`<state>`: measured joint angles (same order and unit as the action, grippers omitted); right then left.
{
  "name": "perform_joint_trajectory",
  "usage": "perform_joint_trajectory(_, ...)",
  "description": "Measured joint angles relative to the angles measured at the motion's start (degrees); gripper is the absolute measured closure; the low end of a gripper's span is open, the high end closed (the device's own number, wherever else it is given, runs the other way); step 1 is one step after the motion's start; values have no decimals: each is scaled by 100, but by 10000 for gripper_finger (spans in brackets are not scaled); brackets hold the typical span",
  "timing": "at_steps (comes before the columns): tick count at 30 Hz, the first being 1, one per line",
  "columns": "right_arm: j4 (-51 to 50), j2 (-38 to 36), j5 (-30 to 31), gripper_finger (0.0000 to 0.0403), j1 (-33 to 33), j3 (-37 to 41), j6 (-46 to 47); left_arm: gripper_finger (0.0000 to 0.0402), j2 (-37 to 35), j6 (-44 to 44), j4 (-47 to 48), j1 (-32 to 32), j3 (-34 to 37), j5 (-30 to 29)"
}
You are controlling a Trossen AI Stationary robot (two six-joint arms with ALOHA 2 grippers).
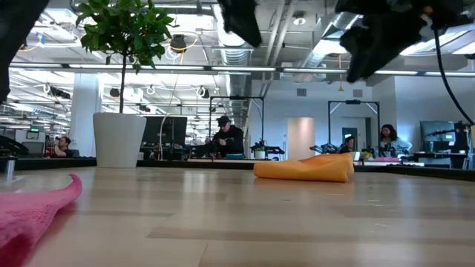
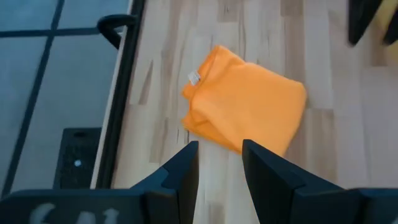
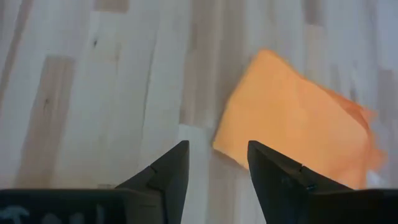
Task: Fold microfiber towels
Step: Stack the folded orange cloth on top of the folded orange cloth in the yellow bin
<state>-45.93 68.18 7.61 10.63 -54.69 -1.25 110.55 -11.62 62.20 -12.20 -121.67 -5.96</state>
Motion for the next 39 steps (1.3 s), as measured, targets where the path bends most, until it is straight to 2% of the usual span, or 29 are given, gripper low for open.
perform_joint_trajectory(4, 399, 318, -4, 217, 113, 248, -477, 286, -410, 247, 309, 196, -2, -256)
perform_joint_trajectory(7, 343, 712, 43, 217, 111, 314, -668, 286, -670, 410, 485, 400, 0, -681)
perform_joint_trajectory(12, 595, 1387, 46, 217, -19, 311, -980, 286, -1063, 617, 765, 716, 4, -1348)
perform_joint_trajectory(19, 1320, 2147, 19, 217, -296, 305, -1096, 286, -1510, 726, 1320, 1008, 2, -1868)
perform_joint_trajectory(26, 1659, 2567, 11, 217, -402, 300, -1075, 286, -1778, 825, 1615, 1029, 2, -1904)
perform_joint_trajectory(33, 1529, 3006, 195, 217, -437, 299, -602, 286, -1815, 1074, 1652, 1027, 2, -1905)
perform_joint_trajectory(39, 1444, 3090, 329, 217, -425, 278, -262, 286, -1813, 1294, 1649, 1027, 2, -1915)
